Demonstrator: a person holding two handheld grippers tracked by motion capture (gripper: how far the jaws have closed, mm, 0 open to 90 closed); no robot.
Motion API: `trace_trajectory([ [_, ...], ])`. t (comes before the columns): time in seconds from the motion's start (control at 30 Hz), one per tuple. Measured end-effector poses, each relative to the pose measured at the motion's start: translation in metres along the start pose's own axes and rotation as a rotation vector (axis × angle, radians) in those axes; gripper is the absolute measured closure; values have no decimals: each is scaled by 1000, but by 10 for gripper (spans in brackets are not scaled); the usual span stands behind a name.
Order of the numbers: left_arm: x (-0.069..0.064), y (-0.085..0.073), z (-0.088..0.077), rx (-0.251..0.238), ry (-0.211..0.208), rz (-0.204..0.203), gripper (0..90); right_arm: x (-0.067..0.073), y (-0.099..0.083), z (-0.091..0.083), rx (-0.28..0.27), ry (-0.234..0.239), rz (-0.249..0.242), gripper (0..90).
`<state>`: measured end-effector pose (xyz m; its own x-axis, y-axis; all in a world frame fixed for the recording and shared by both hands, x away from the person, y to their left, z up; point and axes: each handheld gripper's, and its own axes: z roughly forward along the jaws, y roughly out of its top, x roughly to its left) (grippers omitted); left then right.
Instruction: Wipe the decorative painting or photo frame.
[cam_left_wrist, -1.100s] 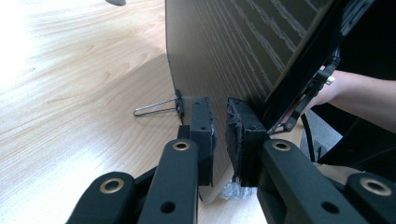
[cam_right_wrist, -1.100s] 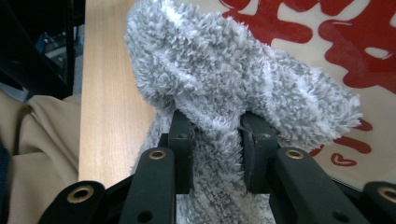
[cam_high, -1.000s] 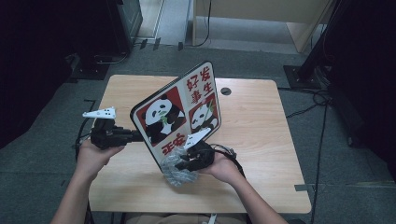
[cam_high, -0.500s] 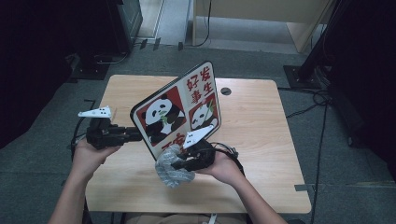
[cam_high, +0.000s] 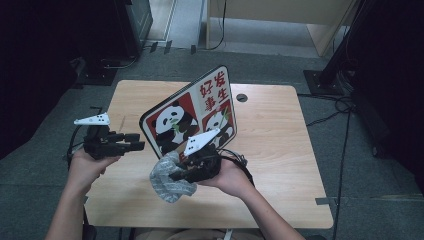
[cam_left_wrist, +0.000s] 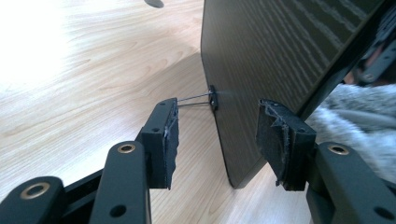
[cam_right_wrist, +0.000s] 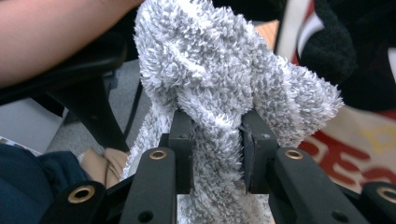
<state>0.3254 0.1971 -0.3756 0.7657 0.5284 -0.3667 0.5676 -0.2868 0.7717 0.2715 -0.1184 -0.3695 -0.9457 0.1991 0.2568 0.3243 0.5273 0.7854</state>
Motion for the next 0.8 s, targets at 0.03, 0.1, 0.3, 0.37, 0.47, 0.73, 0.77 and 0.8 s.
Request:
trace_trajectory([
  [0.03, 1, 0, -1, 2, 2, -3, 492, 0, 2, 1, -3, 0, -4, 706],
  [0.1, 3, -1, -1, 7, 4, -10, 492, 2, 7, 2, -5, 3, -9, 706],
  [0.3, 7, -3, -5, 5, 8, -17, 485, 6, 25, 4, -19, 18, -33, 707],
  [0.37, 8, -3, -6, 0, 8, -19, 485, 8, 33, 5, -19, 17, -39, 707],
  [0.47, 8, -4, -8, -3, 9, -20, 484, 9, 45, 7, -8, 17, -31, 708],
  [0.73, 11, -6, -13, -18, 17, -26, 482, 18, 67, 9, -21, 27, -58, 708],
  [0.77, 11, -6, -13, -19, 17, -27, 481, 19, 69, 9, -23, 28, -62, 708],
  [0.8, 11, -6, -14, -22, 18, -29, 481, 19, 71, 9, -29, 28, -70, 708],
])
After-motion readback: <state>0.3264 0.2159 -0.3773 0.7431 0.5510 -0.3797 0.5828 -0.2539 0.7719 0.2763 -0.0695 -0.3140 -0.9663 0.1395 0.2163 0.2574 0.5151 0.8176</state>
